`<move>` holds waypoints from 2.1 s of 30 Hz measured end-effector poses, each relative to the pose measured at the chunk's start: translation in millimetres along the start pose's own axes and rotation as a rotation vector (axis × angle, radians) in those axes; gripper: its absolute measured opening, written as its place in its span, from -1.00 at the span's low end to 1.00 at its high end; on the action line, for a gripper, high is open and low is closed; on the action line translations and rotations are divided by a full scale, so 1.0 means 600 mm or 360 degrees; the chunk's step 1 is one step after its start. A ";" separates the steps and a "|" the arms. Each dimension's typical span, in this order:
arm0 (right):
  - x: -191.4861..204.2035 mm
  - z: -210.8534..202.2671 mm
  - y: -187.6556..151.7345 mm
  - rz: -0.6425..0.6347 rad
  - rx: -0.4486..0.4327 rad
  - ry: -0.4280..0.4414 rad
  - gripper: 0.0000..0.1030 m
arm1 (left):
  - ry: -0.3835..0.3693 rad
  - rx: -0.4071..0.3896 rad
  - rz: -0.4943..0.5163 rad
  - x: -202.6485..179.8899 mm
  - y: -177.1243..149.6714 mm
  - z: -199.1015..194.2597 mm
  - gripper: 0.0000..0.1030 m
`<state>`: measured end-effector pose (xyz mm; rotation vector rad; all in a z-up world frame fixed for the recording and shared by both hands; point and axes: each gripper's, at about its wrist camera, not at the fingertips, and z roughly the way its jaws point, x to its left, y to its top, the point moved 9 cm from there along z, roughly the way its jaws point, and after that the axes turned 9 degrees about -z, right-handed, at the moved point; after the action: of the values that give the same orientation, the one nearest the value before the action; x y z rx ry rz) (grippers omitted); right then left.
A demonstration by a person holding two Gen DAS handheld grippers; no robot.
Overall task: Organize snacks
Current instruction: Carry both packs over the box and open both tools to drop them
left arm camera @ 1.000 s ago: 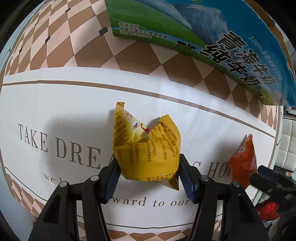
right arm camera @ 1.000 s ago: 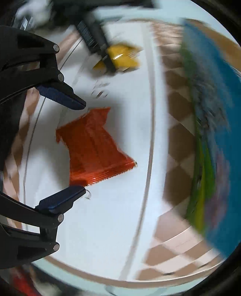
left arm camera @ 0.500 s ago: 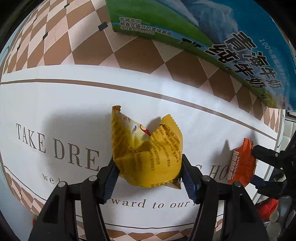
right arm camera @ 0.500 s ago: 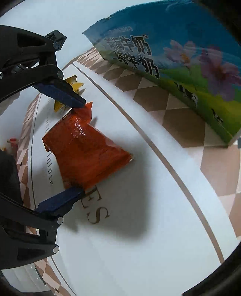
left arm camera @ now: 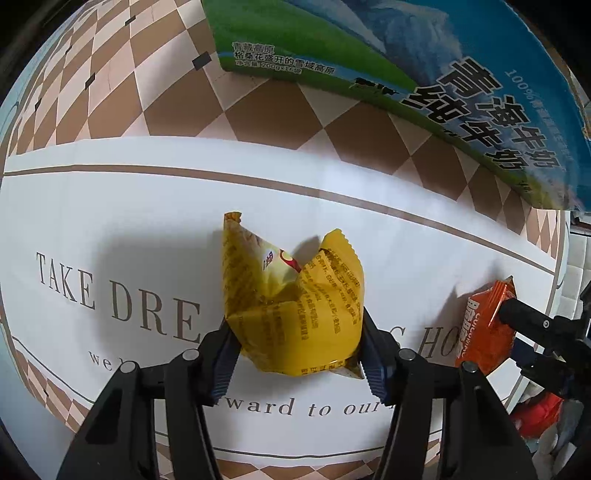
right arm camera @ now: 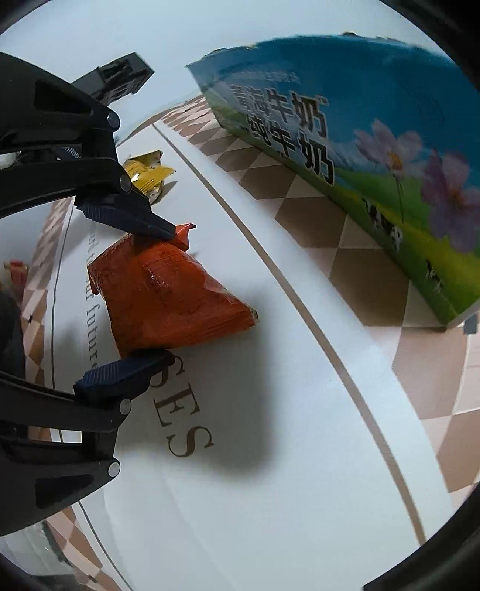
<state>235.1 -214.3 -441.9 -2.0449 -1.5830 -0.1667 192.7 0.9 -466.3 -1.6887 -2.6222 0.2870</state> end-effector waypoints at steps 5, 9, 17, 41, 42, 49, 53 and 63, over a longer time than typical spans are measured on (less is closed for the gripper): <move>0.027 0.011 -0.001 -0.0060 -0.0025 0.0005 0.24 | -0.0035 -0.0008 0.0024 -0.015 -0.007 -0.012 0.04; 0.032 -0.006 0.000 -0.0090 -0.0047 0.0022 0.24 | -0.0064 -0.0042 0.0064 -0.032 -0.012 -0.036 0.04; 0.065 -0.055 0.000 -0.0246 -0.0120 0.0006 0.24 | -0.0143 -0.0165 0.0179 -0.066 -0.018 -0.122 0.04; 0.223 -0.274 0.178 -0.0691 -0.0497 -0.0035 0.24 | -0.0260 -0.0374 0.0323 -0.226 0.201 -0.311 0.05; 0.227 -0.269 0.192 -0.0695 -0.0491 -0.0047 0.24 | -0.0243 -0.0358 0.0326 -0.226 0.214 -0.305 0.05; 0.233 -0.204 0.273 -0.0706 -0.0393 -0.0172 0.24 | -0.0141 -0.0240 0.0274 -0.216 0.302 -0.249 0.05; 0.227 -0.170 0.298 -0.0703 -0.0349 -0.0234 0.24 | -0.0120 -0.0173 0.0259 -0.216 0.322 -0.219 0.08; 0.211 -0.130 0.330 -0.0664 -0.0303 -0.0345 0.40 | -0.0022 -0.0075 0.0218 -0.209 0.330 -0.176 0.43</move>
<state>474.4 -175.0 -390.9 -1.8930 -2.1944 -0.2633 434.9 -17.2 -382.4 -1.8918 -2.5466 0.2404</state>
